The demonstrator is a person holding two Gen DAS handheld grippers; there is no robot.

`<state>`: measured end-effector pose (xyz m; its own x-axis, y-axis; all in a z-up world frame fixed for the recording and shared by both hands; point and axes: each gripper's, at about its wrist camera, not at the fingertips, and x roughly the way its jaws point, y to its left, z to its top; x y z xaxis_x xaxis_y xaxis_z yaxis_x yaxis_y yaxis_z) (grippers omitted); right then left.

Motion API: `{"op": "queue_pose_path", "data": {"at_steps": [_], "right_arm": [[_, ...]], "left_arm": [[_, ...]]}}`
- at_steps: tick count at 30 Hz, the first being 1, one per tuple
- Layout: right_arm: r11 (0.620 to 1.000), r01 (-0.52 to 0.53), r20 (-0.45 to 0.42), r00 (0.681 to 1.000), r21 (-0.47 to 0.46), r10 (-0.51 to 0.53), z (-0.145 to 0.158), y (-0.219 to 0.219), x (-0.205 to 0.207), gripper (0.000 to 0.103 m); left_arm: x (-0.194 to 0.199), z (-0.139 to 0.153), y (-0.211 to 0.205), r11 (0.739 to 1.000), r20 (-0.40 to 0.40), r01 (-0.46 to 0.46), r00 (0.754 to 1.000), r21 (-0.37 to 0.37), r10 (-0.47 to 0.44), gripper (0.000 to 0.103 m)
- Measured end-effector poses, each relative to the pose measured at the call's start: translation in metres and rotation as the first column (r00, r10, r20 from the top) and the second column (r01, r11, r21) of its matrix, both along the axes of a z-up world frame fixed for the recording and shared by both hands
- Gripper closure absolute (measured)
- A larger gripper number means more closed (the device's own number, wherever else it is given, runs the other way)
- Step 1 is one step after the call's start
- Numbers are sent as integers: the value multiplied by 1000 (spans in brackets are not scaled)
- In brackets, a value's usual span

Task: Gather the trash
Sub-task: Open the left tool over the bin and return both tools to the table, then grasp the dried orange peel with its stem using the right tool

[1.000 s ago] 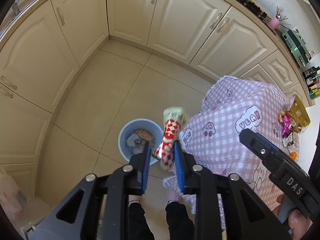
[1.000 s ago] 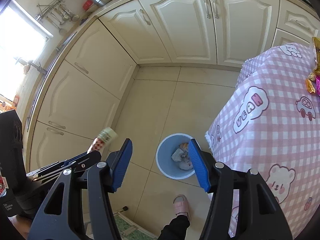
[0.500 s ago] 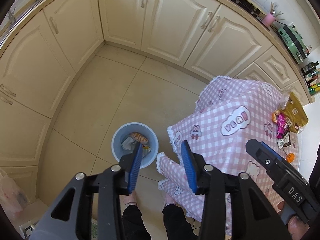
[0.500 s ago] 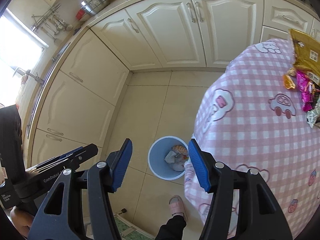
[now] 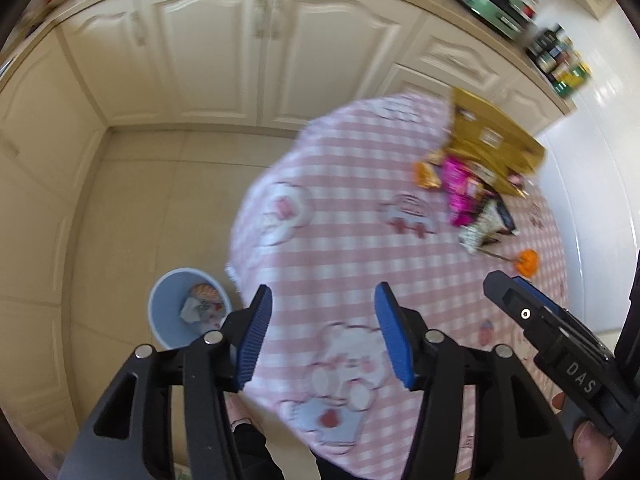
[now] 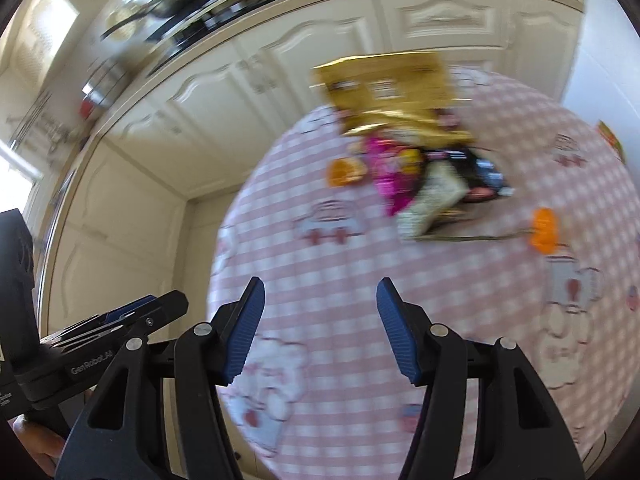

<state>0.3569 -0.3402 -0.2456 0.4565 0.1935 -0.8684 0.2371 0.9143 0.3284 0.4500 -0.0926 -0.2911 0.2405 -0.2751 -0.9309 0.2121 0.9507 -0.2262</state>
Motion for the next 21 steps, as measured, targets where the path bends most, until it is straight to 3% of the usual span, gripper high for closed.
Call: {"op": "queue_pose_path", "data": {"at_steps": [7,15,18,21], "right_arm": [[983,177,-17,984,-41,-178,-10,-98,-29,47],[979,200,-34,979,-39,-201,-37,-146,-23,49],[983,180,-42,983,-20,-181,-48,-150,-13,58],[988,157,-66,985,-6,-157,-62,-149,-5,78]], "left_arm": [[-1,-10,-101,989,-7,147,989,1,-147,49],[9,-29,-153,981,-24,195,981,17,-195,49],[15,-36,-159,980,-27,199,980,23,-199,49],[22,-43,-164,981,-33,194,981,26,-193,49]]}}
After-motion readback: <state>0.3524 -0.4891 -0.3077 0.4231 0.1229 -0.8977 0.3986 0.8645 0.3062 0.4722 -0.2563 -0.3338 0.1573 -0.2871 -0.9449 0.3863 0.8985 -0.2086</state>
